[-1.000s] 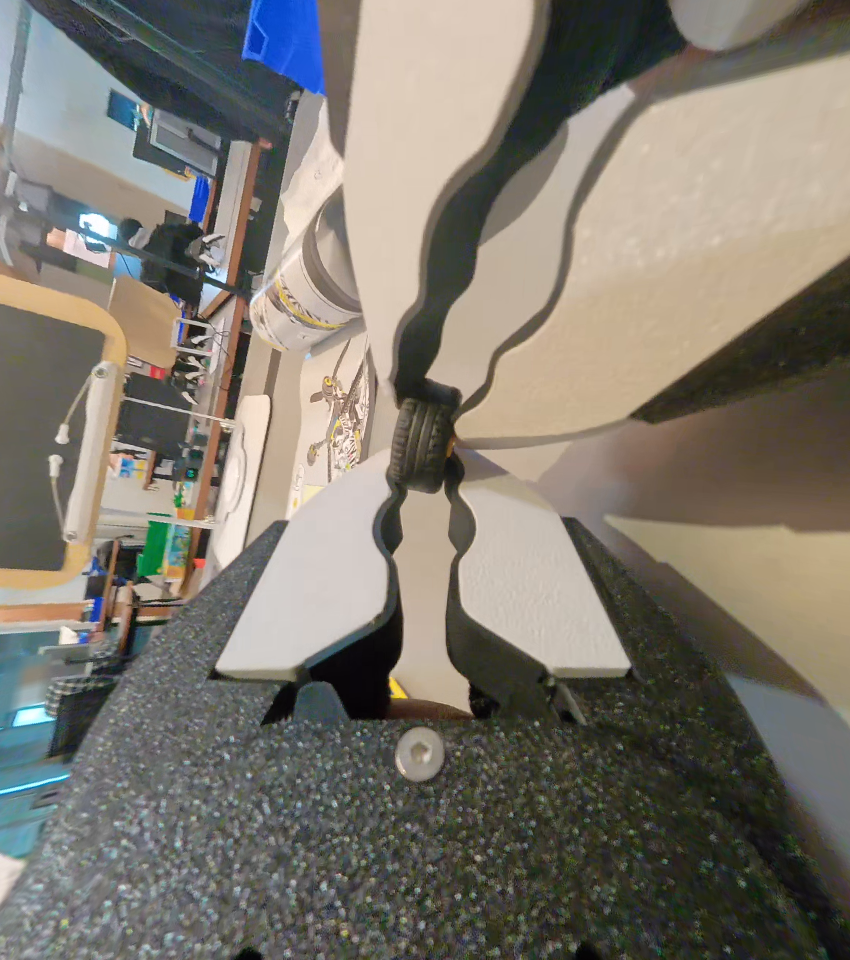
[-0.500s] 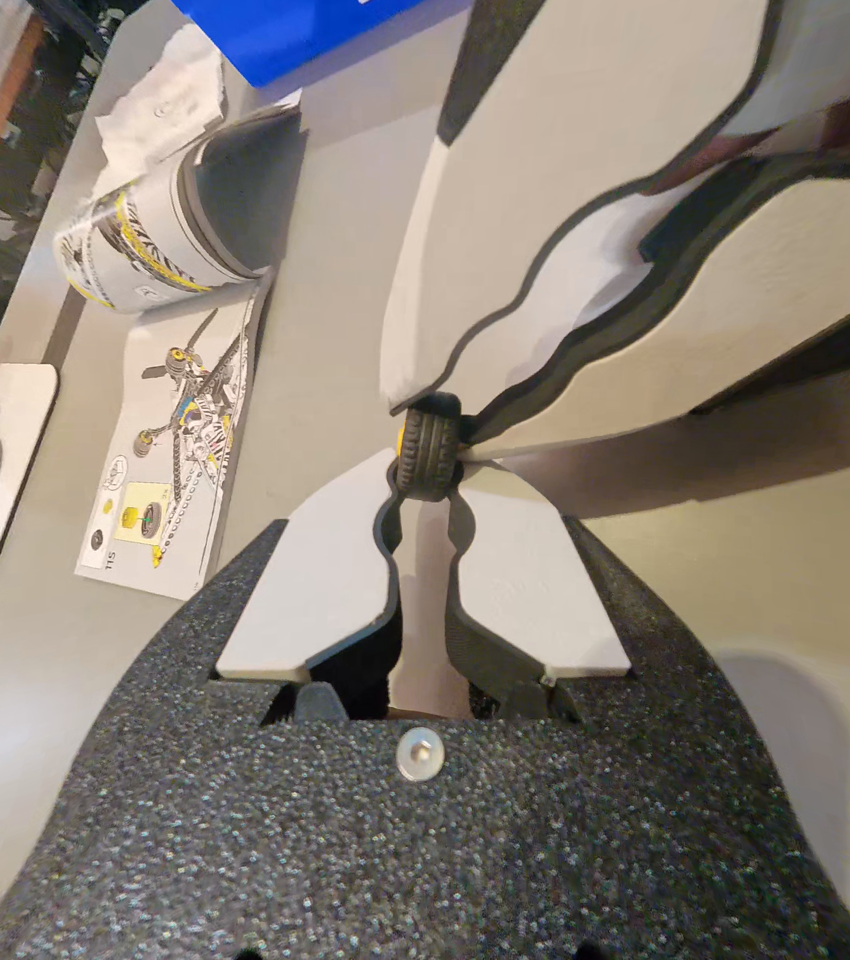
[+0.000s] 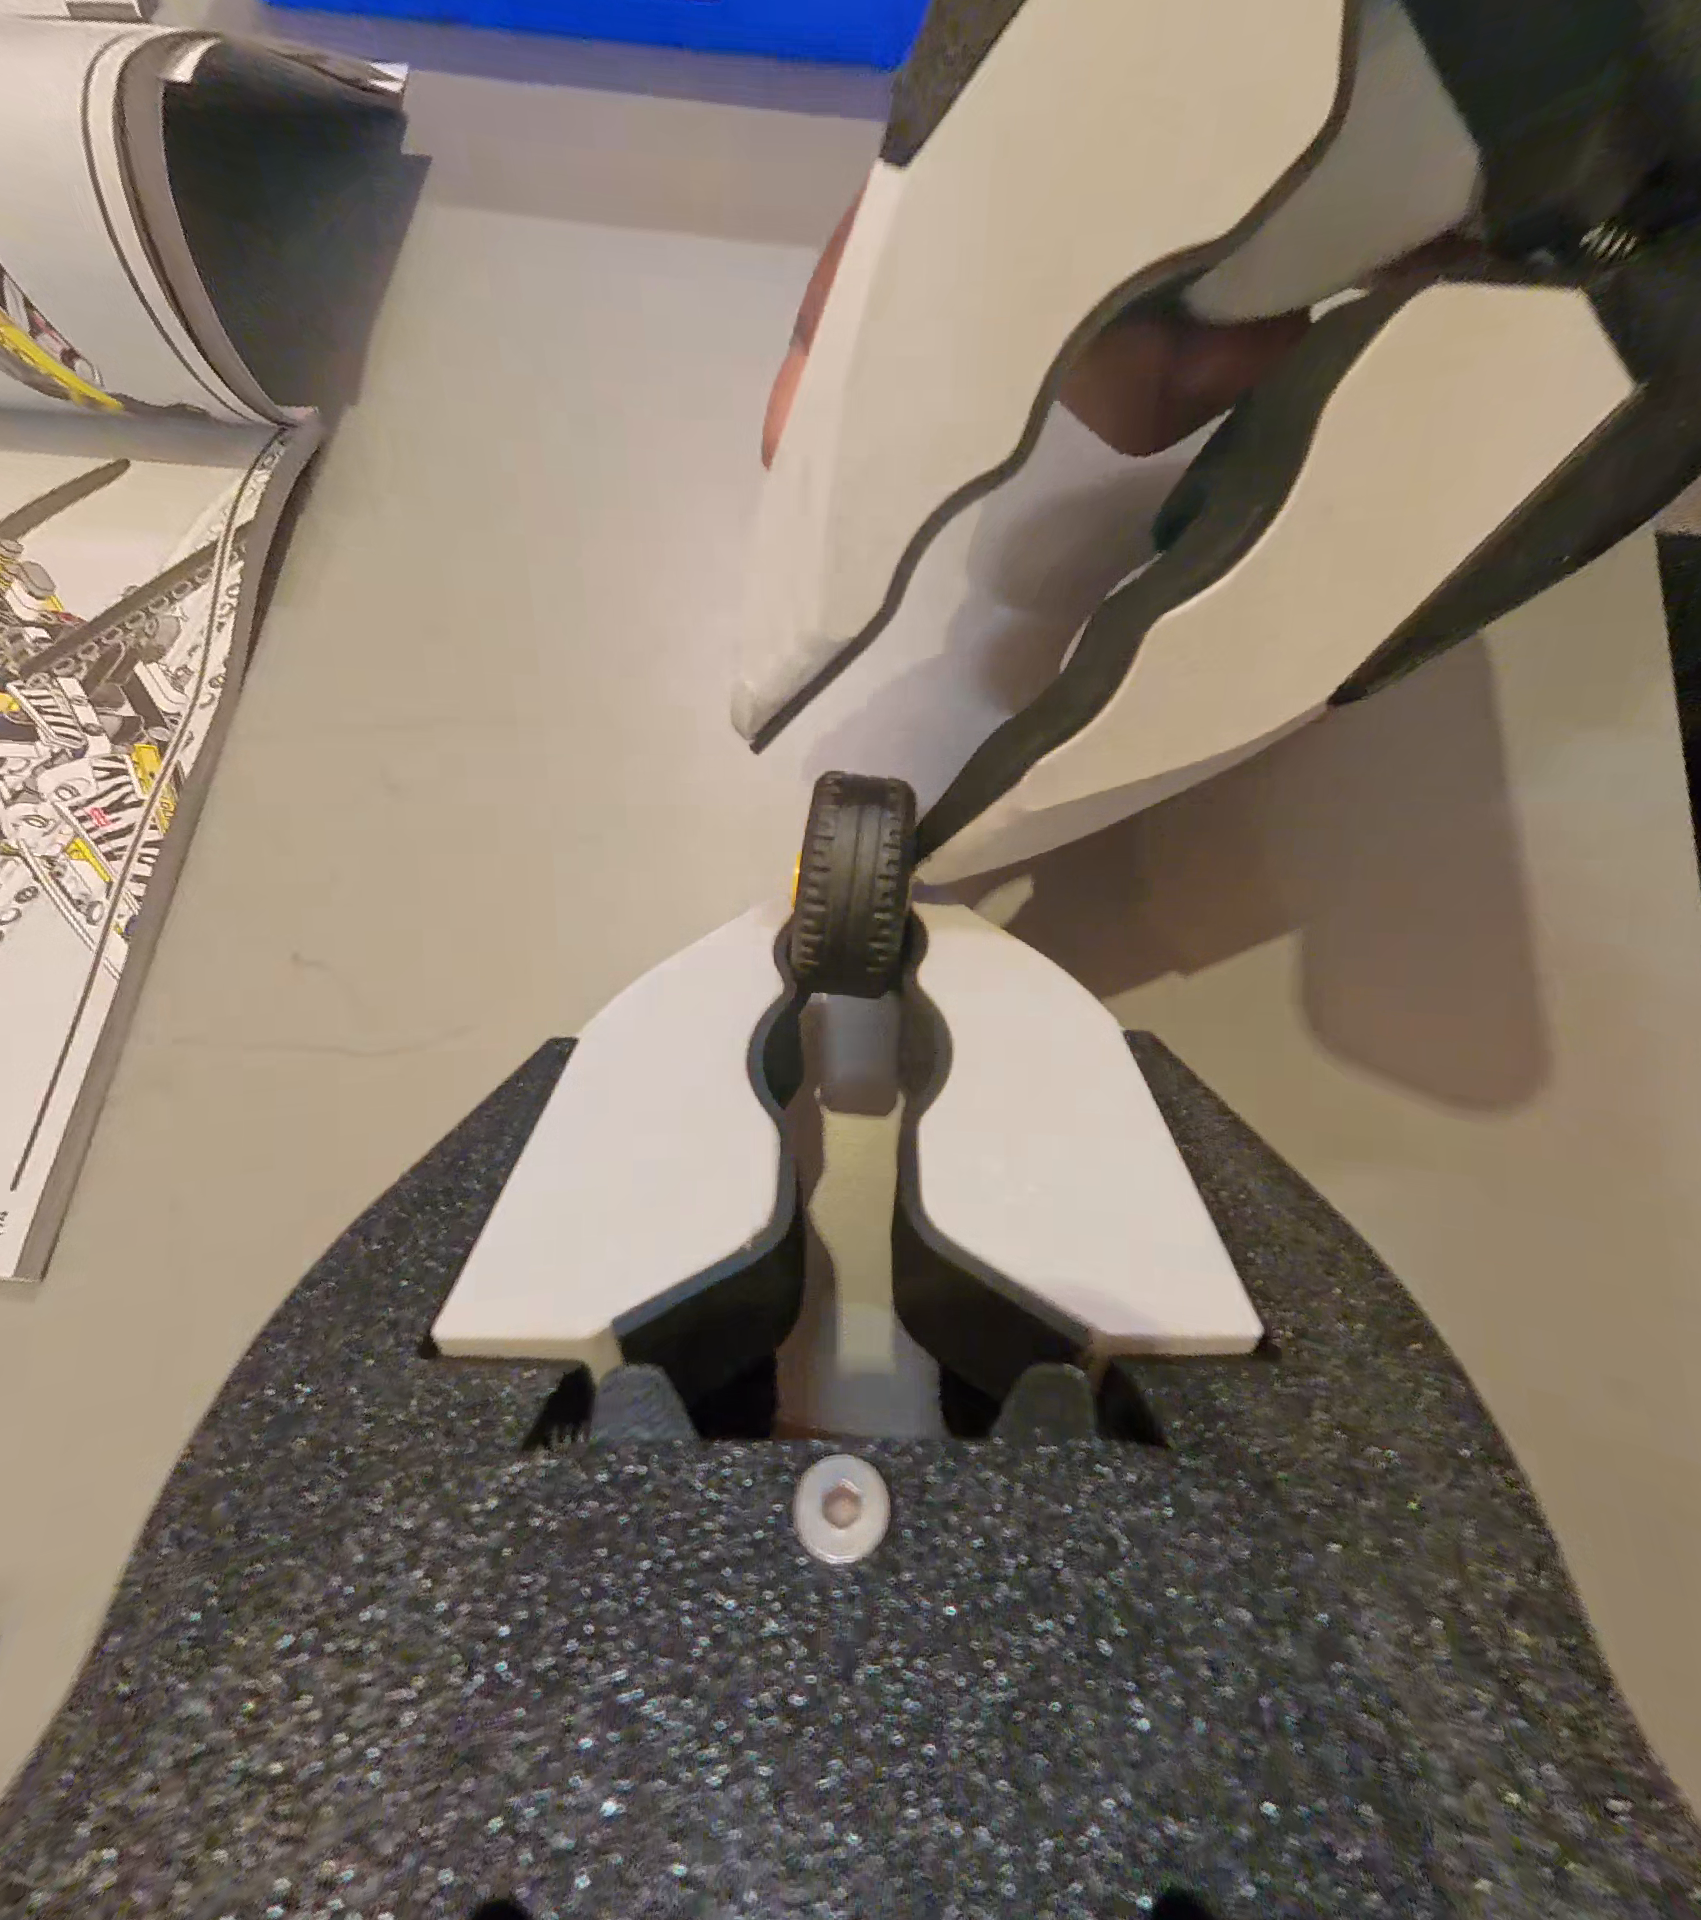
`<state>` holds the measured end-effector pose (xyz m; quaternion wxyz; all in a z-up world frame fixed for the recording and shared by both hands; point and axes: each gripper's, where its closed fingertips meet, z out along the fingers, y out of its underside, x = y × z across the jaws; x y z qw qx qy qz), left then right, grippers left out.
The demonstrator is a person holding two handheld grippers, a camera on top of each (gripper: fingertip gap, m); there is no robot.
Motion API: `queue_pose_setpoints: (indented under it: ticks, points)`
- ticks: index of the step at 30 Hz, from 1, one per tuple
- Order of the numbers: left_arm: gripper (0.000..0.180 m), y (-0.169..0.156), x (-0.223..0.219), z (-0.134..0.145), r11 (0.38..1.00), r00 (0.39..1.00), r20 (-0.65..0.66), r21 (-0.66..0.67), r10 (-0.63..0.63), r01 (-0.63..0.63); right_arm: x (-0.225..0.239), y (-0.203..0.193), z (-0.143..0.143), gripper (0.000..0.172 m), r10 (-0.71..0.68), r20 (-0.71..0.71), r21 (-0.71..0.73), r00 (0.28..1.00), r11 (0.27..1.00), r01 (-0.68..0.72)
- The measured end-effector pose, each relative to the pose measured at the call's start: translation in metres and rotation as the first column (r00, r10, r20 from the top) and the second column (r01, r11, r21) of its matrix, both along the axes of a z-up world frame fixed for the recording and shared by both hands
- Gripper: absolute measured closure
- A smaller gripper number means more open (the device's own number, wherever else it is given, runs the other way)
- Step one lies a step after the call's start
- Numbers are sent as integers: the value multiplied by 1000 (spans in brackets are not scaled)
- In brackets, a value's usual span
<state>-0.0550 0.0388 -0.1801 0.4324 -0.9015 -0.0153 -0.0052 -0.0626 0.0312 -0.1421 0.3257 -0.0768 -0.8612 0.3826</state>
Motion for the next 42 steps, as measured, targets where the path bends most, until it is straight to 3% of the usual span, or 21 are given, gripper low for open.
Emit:
queue_pose_setpoints:
  ticks: [19,26,34,42]
  points:
    - [166,-8,11,-3,1000,1000,-18,-20,-23,23,14,-15,-7,154,165,162,-18,973,986,-164]
    - [166,-9,1,-2,997,997,-36,-3,70,-71,4,-13,-6,155,113,212,-122,971,989,-89]
    - [166,-7,-2,0,990,988,-62,14,141,-140,1,-8,-7,156,93,363,-320,927,947,31]
    - [166,-6,-12,-1,969,966,-76,10,248,-248,-7,-6,-8,156,2,376,-344,926,929,138]
